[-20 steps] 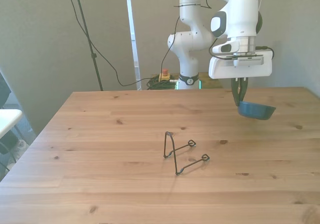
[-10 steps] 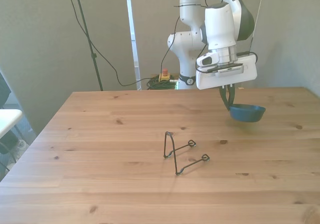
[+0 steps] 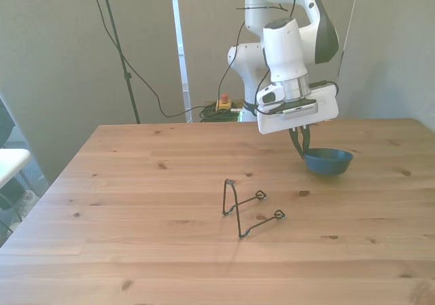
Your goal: Unload the bowl
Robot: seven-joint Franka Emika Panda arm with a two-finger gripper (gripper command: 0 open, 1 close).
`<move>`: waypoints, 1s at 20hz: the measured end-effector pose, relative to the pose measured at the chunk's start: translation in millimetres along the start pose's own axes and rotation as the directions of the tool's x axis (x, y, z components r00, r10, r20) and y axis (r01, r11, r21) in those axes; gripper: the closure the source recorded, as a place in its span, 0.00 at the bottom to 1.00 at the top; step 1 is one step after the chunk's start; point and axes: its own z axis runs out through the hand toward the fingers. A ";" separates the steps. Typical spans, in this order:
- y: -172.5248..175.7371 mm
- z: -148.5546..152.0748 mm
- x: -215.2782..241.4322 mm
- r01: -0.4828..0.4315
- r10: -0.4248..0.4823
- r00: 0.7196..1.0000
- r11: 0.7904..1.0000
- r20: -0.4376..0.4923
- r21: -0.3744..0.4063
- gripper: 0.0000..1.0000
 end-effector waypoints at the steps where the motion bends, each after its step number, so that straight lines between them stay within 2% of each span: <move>1: 0.1 0.4 1.4 -0.004 0.004 1.000 1.000 0.003 -0.001 0.00; 13: -1.3 1.4 12.1 -0.016 0.016 1.000 1.000 0.015 -0.008 0.00; 20: -20.5 -13.3 1.1 0.069 -0.070 0.997 0.997 -0.036 -0.028 0.00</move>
